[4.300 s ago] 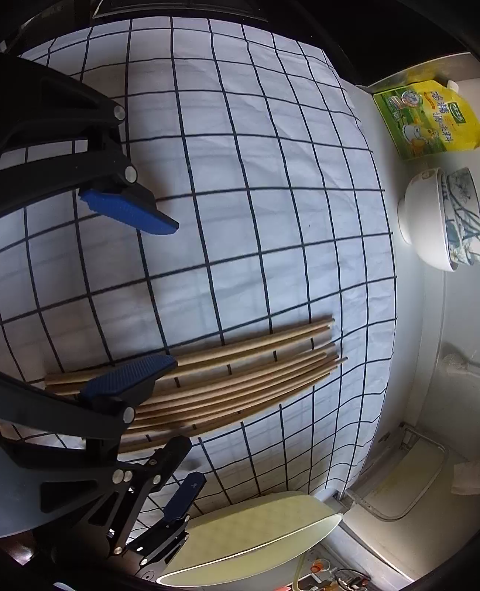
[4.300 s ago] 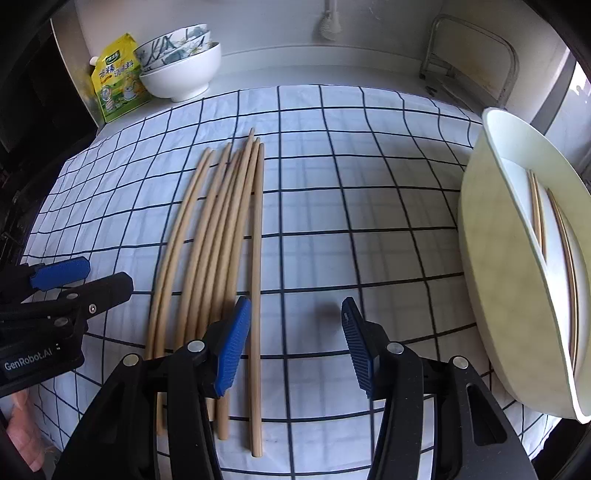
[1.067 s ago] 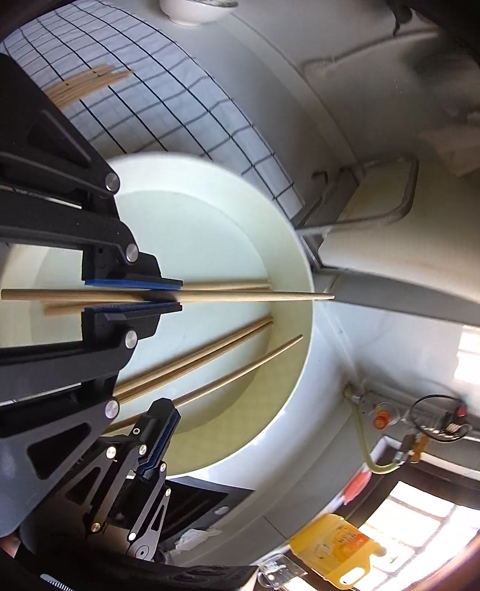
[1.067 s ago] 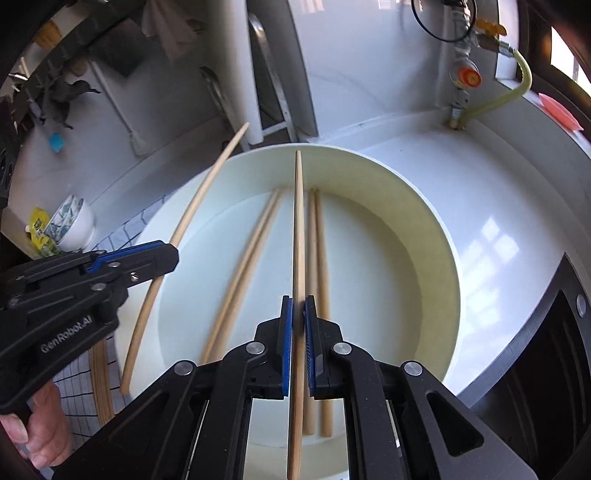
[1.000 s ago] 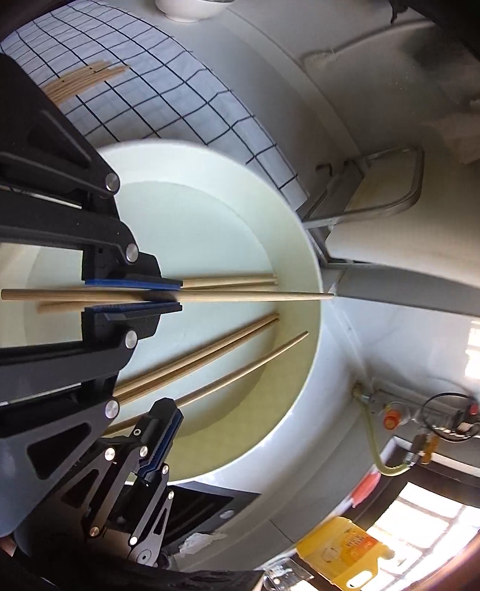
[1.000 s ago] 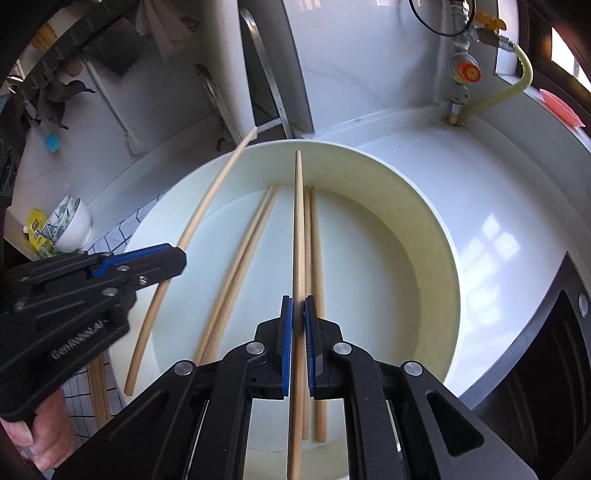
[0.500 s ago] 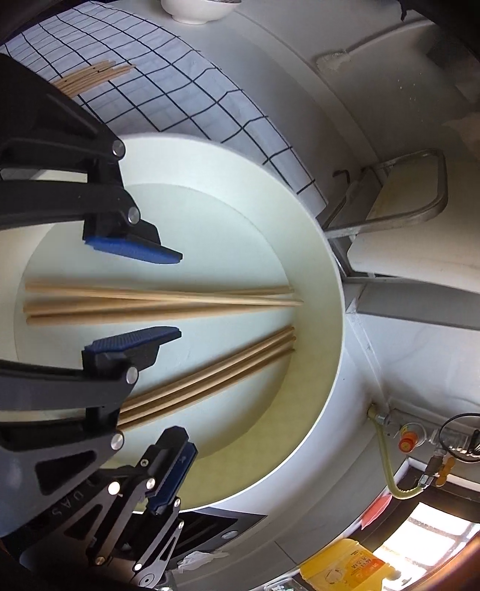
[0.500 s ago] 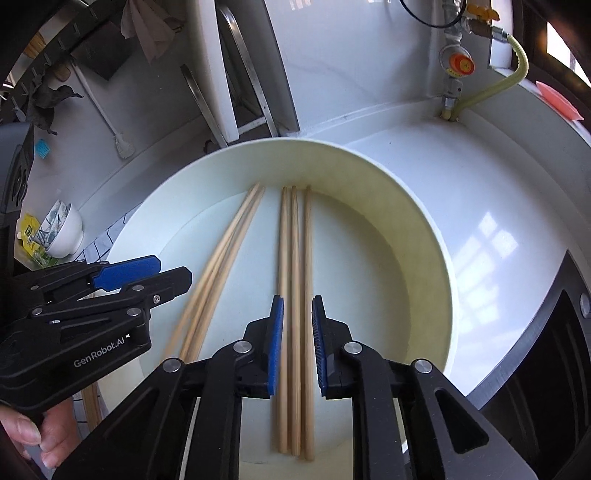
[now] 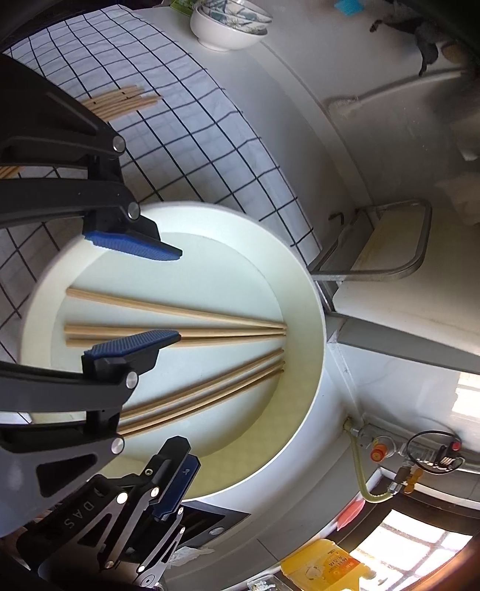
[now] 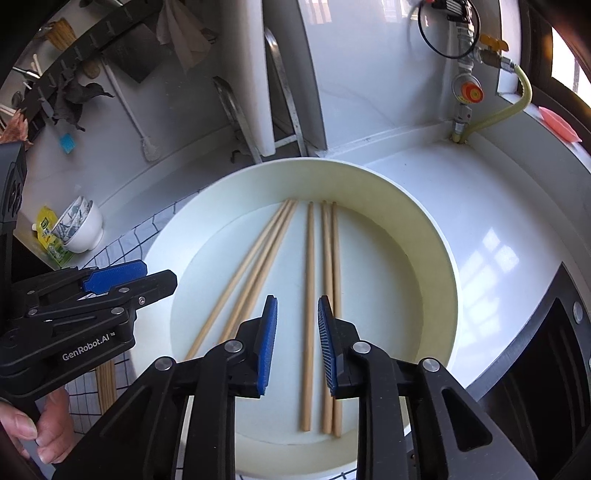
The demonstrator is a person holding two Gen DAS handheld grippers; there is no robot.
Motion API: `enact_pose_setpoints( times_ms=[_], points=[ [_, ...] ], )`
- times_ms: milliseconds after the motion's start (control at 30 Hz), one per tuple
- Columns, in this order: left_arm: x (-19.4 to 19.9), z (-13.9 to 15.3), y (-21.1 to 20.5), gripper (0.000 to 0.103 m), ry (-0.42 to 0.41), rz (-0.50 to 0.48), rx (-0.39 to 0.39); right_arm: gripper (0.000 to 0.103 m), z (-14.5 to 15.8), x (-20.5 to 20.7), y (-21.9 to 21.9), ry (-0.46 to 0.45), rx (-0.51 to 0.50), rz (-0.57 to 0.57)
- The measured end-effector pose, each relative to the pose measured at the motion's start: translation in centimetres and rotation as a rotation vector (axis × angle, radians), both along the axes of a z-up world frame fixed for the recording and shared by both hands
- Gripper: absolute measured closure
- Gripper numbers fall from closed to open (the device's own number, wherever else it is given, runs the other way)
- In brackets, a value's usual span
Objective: Organize utensils
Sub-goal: 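Lower the chopsticks into the basin and open both tools, then move both open tools back over the remaining chopsticks on the cloth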
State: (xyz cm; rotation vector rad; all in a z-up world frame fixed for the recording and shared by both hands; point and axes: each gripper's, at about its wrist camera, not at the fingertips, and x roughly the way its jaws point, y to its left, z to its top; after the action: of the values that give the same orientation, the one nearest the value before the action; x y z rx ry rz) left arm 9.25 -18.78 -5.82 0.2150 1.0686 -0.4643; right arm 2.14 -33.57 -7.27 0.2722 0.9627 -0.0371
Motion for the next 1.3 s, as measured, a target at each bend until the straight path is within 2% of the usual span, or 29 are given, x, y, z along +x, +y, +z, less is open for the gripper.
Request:
enact_pose_setpoints(
  times_ms=[300,600,800,1033,1300],
  points=[
    [-1.9,2.4,4.4,0.061,-0.046,0.060,-0.025,0.078,2.0,-1.3,3.8,-0.038,-0.024,0.062],
    [-3.7,3.1,11.7,0.058,-0.059,0.161,-0.026,0.076,2.5,-1.9,9.9,-0.044,-0.032,0.160],
    [-4.4,2.2,17.1,0.058,-0.042,0.243,-0.018,0.074,2.2,-1.5,14.8,-0.033,-0.031,0.241],
    [-5.0,-0.1,23.8,0.056,0.009,0.357,-0.008,0.071,0.8,-1.2,20.0,0.002,-0.032,0.326],
    [-5.4,-3.3,27.6,0.051,0.060,0.396,0.001,0.068,-2.1,-0.9,24.1,0.054,-0.033,0.369]
  ],
)
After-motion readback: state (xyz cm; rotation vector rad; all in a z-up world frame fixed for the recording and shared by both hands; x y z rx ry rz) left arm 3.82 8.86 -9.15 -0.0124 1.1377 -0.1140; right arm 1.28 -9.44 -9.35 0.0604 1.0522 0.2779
